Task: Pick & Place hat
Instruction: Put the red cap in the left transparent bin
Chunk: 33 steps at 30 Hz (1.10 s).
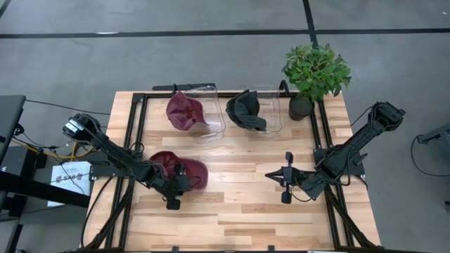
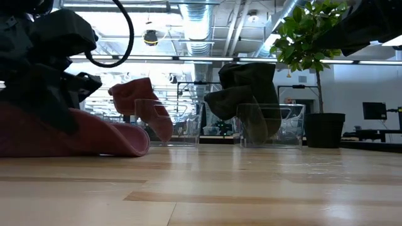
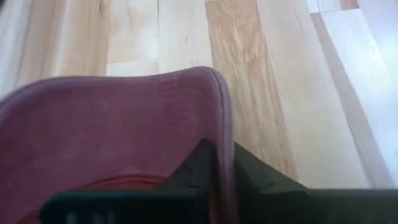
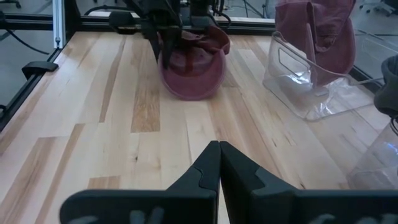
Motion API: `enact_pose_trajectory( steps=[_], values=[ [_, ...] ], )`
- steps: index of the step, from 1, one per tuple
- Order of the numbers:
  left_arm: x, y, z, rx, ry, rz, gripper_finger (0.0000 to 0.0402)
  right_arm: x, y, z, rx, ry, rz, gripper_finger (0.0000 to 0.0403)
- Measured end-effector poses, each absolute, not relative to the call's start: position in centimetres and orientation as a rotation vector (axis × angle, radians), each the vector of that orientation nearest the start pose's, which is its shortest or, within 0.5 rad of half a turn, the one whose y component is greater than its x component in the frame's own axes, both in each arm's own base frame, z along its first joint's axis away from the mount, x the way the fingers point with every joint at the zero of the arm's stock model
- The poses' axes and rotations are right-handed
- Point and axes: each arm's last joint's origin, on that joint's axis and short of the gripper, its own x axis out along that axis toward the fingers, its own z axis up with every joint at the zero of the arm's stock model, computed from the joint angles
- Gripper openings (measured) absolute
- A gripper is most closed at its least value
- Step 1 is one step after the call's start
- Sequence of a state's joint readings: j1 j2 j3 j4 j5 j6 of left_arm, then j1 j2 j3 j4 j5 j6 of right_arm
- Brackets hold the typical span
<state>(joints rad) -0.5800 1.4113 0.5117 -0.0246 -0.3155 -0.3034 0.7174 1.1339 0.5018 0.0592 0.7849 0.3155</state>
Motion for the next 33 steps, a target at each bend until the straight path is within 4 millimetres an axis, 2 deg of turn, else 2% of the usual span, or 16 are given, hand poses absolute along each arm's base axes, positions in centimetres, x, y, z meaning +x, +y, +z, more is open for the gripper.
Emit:
enact_pose_trajectory(
  steps=[3, 9, 23, 28, 33],
  values=[
    [20.1, -12.1, 13.4, 0.159, 0.848, -0.116, 0.0017, 17.6, 12.6, 19.9, -0.077, 0.397, -0.129, 0.0000],
    [20.5, -12.2, 13.7, 0.231, 0.824, -0.115, 0.0021, 17.8, 12.8, 20.2, -0.047, 0.367, -0.124, 0.0000],
    [22.5, -13.2, 16.6, 0.429, 0.687, -0.122, 0.0014, 18.2, 13.2, 20.5, 0.006, 0.324, -0.092, 0.0000],
    [22.9, -13.5, 17.5, 0.485, 0.655, -0.141, 0.0014, 19.4, 13.4, 19.6, -0.038, 0.327, -0.083, 0.0000],
    [23.3, -13.6, 18.2, 0.550, 0.623, -0.117, 0.0015, 21.5, 12.8, 18.7, -0.068, 0.333, -0.002, 0.0000]
  ],
)
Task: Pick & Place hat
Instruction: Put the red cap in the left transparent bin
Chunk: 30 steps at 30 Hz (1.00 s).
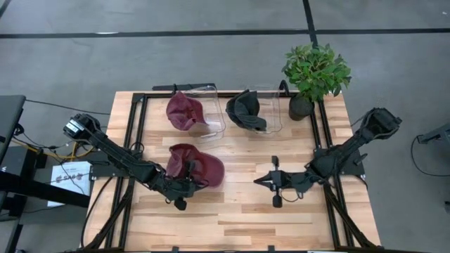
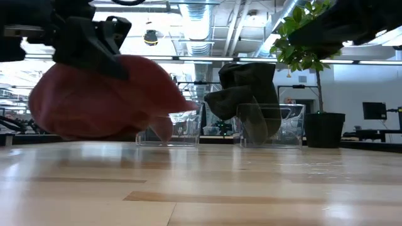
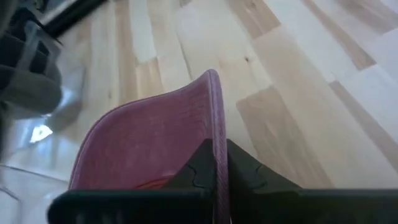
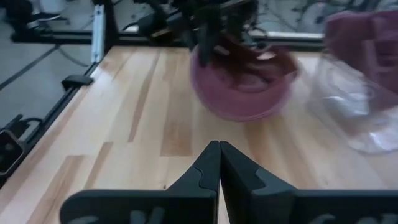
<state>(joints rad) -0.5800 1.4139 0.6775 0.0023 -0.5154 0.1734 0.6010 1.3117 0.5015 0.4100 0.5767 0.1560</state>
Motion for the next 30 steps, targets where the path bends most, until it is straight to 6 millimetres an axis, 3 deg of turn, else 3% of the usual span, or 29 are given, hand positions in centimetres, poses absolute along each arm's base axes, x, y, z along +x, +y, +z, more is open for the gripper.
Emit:
enact_pose_trajectory(
  steps=[11, 16, 24, 30],
  values=[
    [23.6, -13.7, 18.8, 0.579, 0.594, -0.111, 0.0015, 24.9, 11.4, 16.6, -0.073, 0.301, 0.124, 0.0007],
    [23.7, -13.8, 18.9, 0.610, 0.579, -0.123, 0.0015, 26.1, 10.6, 15.9, -0.036, 0.244, 0.069, 0.0061],
    [23.7, -14.0, 18.9, 0.604, 0.570, -0.164, 0.0014, 28.0, 7.9, 14.8, 0.214, 0.224, -0.063, 0.0146],
    [23.7, -14.0, 19.0, 0.600, 0.563, -0.164, 0.0014, 30.7, 7.8, 14.3, 0.286, 0.248, 0.000, 0.0187]
  ],
)
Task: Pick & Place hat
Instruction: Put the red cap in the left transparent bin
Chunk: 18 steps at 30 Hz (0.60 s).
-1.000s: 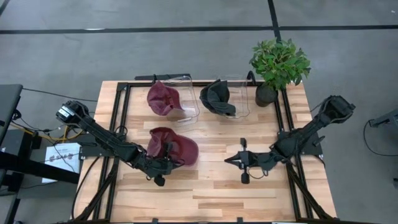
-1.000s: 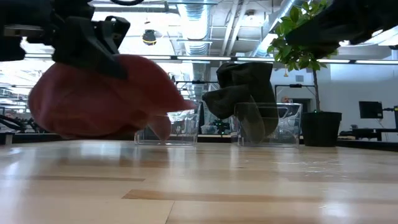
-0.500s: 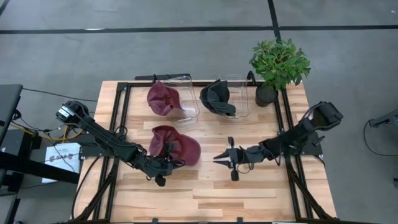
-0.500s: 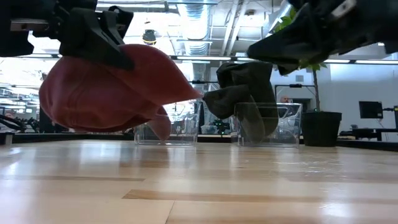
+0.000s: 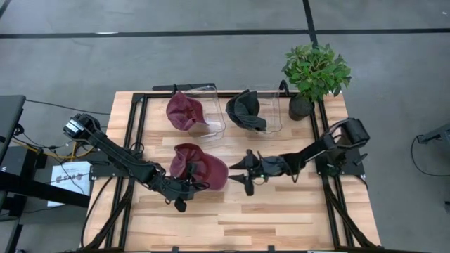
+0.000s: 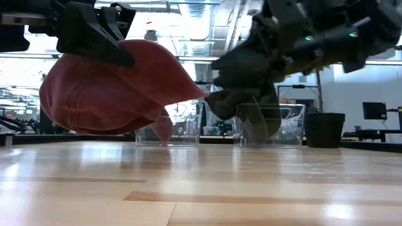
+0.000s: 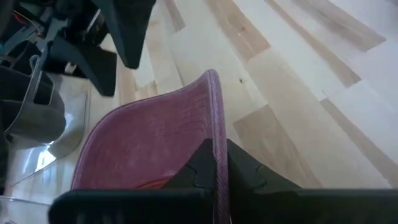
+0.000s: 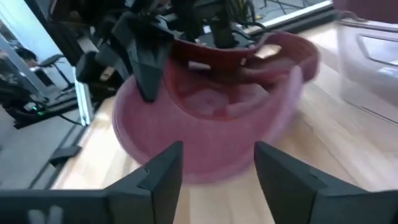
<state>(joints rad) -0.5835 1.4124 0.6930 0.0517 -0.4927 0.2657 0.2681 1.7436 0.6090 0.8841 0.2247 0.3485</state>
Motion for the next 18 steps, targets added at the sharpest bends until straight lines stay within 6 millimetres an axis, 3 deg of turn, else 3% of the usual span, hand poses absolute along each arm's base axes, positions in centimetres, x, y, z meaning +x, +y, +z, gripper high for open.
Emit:
enact_pose_trajectory(
  steps=[8, 18],
  values=[
    [23.7, -14.1, 19.0, 0.595, 0.561, -0.176, 0.0014, 34.1, 8.4, 14.4, 0.296, 0.236, 0.018, 0.0204],
    [23.7, -14.1, 19.0, 0.587, 0.563, -0.177, 0.0014, 34.7, 7.7, 14.1, 0.305, 0.268, -0.021, 0.0192]
  ],
)
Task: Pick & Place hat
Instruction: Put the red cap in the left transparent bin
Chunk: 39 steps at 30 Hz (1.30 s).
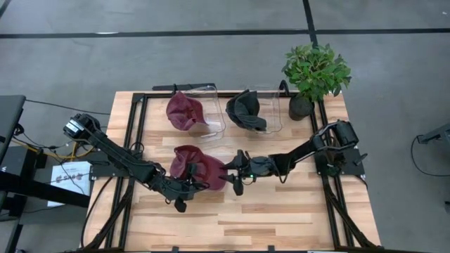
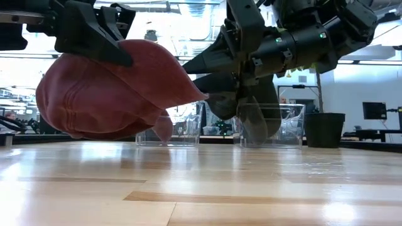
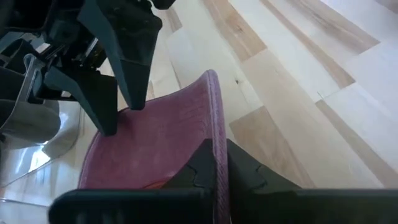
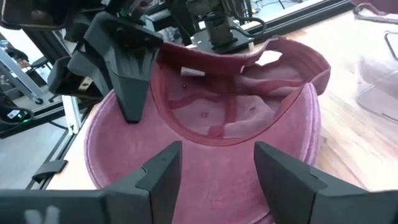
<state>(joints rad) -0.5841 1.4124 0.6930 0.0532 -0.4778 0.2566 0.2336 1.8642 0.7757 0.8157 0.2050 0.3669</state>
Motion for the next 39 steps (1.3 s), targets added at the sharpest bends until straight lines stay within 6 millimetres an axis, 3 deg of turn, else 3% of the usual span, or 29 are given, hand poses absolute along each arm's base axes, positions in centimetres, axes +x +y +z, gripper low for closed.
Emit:
enact_pose_trajectory(
  steps=[14, 20, 27, 39],
  values=[
    [22.7, -15.7, 19.0, 0.603, 0.542, -0.219, 0.0015, 34.7, 7.3, 14.0, 0.342, 0.284, -0.044, 0.0186],
    [22.7, -15.5, 19.0, 0.620, 0.541, -0.176, 0.0016, 34.6, 6.8, 13.4, 0.383, 0.346, -0.073, 0.0182],
    [22.8, -15.4, 19.0, 0.630, 0.542, -0.163, 0.0014, 34.6, 7.3, 13.6, 0.429, 0.357, 0.049, 0.0182],
    [22.8, -15.4, 19.0, 0.632, 0.542, -0.156, 0.0017, 34.6, 7.3, 13.6, 0.437, 0.360, 0.059, 0.0179]
  ],
)
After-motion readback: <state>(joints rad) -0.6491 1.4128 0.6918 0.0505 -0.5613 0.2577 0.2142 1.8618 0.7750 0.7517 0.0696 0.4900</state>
